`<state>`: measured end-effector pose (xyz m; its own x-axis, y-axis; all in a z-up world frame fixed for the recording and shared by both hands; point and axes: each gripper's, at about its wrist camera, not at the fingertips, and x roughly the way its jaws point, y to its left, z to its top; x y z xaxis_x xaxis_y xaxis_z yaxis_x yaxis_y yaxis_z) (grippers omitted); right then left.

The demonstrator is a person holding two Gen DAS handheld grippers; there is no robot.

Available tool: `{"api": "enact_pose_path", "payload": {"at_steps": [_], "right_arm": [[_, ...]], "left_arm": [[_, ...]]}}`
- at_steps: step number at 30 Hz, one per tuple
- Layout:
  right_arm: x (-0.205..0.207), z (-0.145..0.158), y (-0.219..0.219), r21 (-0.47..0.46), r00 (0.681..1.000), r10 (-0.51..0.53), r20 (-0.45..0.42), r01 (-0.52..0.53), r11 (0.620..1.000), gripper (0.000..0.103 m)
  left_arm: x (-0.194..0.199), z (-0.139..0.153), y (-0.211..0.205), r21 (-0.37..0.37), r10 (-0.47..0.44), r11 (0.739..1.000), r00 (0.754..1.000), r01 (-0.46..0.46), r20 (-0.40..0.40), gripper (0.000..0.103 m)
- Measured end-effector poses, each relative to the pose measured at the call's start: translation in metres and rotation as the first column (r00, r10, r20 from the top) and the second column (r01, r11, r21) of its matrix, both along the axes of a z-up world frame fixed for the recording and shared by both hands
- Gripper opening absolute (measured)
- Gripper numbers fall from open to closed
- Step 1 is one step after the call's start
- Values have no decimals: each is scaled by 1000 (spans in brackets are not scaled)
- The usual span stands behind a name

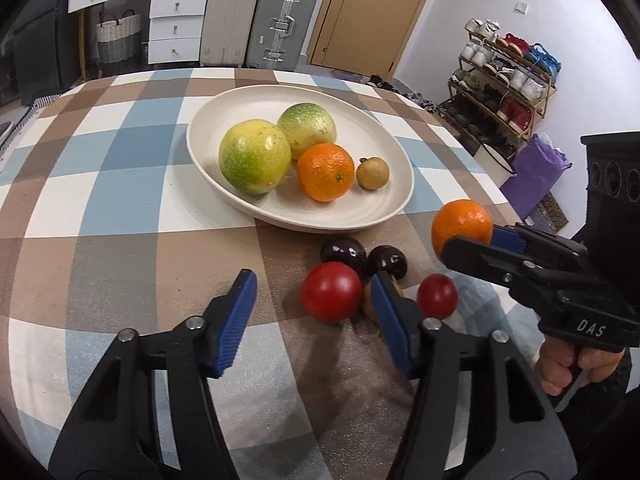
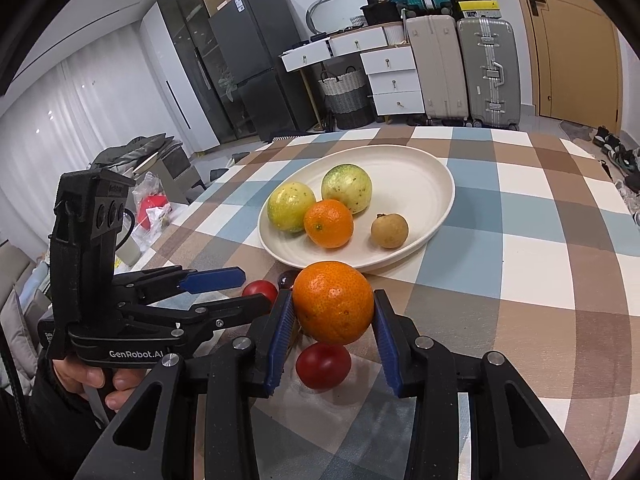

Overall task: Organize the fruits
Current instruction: 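Grasp the second orange with the right gripper while the left gripper grasps a red tomato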

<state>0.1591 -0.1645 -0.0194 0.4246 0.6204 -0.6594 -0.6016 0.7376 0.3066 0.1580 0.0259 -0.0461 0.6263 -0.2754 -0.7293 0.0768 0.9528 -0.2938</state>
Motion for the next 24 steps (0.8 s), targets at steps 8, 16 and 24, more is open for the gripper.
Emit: {"api": "enact_pose_path", "payload": {"at_steps": [8, 16, 24], "right_arm": [[1, 0, 0, 0, 1000, -6, 1, 6, 1000, 40], [2, -1, 0, -3, 1000, -6, 5, 6, 1000, 40], [2, -1, -2, -1, 1000, -10, 15, 10, 1000, 40]], "left_arm": [[-4, 0, 0, -80, -25, 996, 1000, 25, -1, 28], [-10, 3, -4, -40, -24, 999, 999, 25, 24, 28], [-16, 13, 0, 11, 24, 1000, 997, -25, 75, 28]]}}
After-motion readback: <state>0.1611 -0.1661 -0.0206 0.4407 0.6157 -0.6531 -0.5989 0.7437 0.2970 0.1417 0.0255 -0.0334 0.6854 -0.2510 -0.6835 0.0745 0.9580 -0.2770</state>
